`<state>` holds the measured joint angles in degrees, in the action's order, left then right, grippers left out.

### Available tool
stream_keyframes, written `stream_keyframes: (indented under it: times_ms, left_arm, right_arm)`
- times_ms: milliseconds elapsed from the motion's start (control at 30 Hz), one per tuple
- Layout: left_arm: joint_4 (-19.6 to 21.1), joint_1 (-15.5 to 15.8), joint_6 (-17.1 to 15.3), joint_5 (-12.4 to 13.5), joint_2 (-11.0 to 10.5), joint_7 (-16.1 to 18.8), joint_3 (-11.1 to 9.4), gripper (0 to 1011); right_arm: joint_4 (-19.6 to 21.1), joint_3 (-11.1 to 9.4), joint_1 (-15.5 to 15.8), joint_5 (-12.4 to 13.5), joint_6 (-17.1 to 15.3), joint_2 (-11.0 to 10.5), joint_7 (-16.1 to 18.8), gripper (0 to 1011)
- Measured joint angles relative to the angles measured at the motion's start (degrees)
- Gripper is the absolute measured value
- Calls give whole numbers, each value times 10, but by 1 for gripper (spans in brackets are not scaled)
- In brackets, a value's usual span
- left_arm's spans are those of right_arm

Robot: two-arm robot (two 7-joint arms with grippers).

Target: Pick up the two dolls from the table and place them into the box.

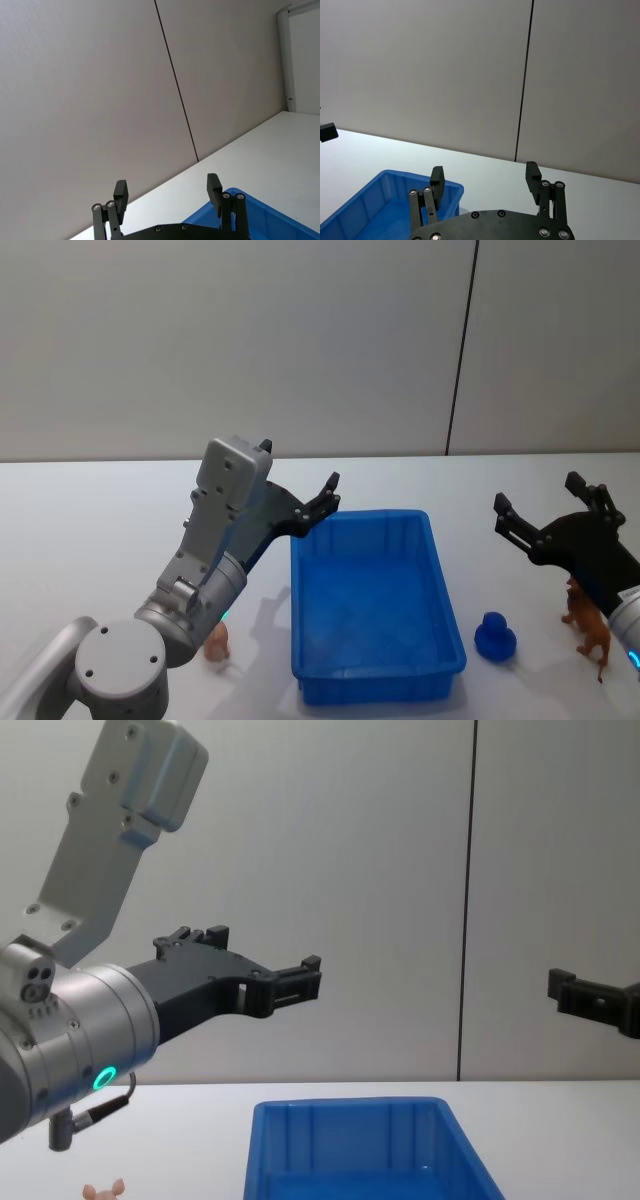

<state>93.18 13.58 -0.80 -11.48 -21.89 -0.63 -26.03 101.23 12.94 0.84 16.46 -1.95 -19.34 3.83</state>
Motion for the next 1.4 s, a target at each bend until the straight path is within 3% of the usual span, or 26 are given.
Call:
stream_keyframes:
  times_ms: [400, 800, 1067, 1300, 1400]
  left_arm:
    - [0, 0, 0, 0, 0, 0, 0, 1001]
    - [0, 0, 0, 0, 0, 0, 0, 1001]
    - [0, 0, 0, 0, 0, 0, 0, 1001]
    - [0, 0, 0, 0, 0, 0, 0, 1001]
    - [0, 0, 0, 0, 0, 0, 0, 1001]
  right_arm:
    - [9, -3, 13, 0, -8, -8, -9, 1001]
    - [55, -21, 79, 8, -43, -44, -73, 1001]
    - [83, -41, 122, 10, -78, -68, -137, 1001]
    - [93, -54, 135, 10, -119, -77, -169, 1001]
    - [94, -59, 136, 13, -151, -79, -178, 1001]
